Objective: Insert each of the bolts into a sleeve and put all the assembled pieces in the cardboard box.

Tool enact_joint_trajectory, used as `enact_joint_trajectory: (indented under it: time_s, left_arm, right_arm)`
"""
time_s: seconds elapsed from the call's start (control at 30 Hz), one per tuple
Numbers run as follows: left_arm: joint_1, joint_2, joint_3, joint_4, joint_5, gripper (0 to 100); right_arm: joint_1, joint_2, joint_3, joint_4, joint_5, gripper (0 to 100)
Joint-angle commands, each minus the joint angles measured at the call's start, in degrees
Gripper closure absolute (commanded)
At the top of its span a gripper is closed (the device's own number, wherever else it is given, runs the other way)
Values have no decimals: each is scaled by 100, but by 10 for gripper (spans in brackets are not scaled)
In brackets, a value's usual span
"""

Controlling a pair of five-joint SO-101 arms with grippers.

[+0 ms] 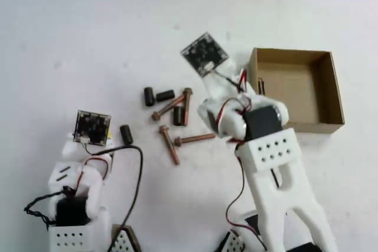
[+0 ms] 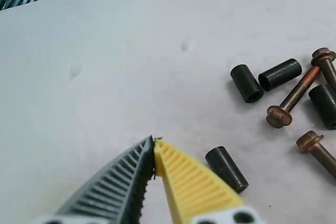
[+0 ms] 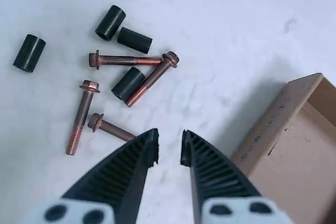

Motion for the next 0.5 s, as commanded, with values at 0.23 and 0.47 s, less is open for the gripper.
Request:
enact_joint_trajectory:
  time_s: [0.23, 0.47]
  left_arm:
    - [-699, -40, -70, -167, -62, 976]
    - [-1138, -40, -79, -35, -53, 976]
  right_arm:
    - [-497, -505, 1336, -1086, -484, 937]
    - [-505, -505, 1389, -1103, -993, 933]
